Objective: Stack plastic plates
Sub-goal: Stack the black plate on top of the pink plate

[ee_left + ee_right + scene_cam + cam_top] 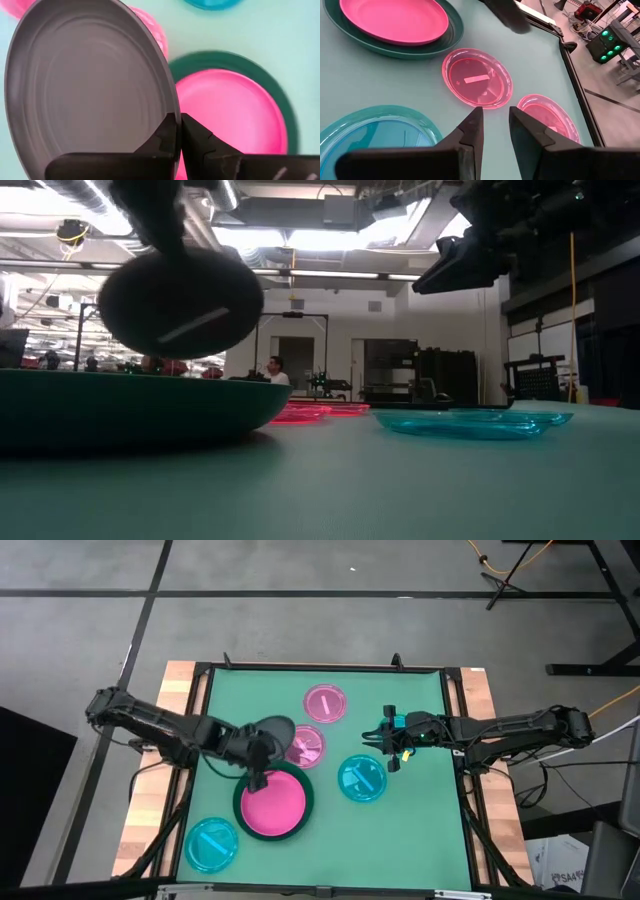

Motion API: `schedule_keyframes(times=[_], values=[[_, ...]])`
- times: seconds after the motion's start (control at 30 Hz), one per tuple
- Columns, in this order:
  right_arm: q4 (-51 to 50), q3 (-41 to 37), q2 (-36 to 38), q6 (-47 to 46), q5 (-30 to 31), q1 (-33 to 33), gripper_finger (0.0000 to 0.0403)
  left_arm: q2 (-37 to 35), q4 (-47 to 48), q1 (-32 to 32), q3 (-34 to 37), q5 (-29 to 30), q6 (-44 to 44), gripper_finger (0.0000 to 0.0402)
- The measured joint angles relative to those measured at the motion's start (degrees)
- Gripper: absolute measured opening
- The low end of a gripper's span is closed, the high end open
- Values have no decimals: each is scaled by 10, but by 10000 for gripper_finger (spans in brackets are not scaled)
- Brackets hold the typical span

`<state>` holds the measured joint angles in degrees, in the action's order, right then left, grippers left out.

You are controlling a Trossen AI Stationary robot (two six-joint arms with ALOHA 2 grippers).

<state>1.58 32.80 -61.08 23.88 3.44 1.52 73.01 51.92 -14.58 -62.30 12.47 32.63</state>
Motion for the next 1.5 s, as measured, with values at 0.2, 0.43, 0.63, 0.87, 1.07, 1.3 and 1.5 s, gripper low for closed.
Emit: schedule_keyframes(times=[0.2, 0.43, 0.63, 0.87, 1.07, 1.3, 1.5], values=[[0, 0, 0, 0, 0, 0, 83, 0, -14, -85, 0, 3, 64, 4], [0, 0, 0, 0, 0, 0, 83, 22, -86, -157, 0, 5, 78, 4], [-1, 0, 0, 0, 0, 0, 83, 69, -106, -198, -1, 3, 73, 4], [-1, 0, 0, 0, 0, 0, 83, 132, -106, -218, -1, 26, 71, 4], [-1, 0, 0, 0, 0, 0, 83, 174, -106, -220, -1, 34, 71, 4], [-1, 0, 0, 0, 0, 0, 83, 199, -104, -220, -1, 19, 66, 4], [-1, 0, 0, 0, 0, 0, 83, 199, -106, -220, -1, 15, 62, 5]])
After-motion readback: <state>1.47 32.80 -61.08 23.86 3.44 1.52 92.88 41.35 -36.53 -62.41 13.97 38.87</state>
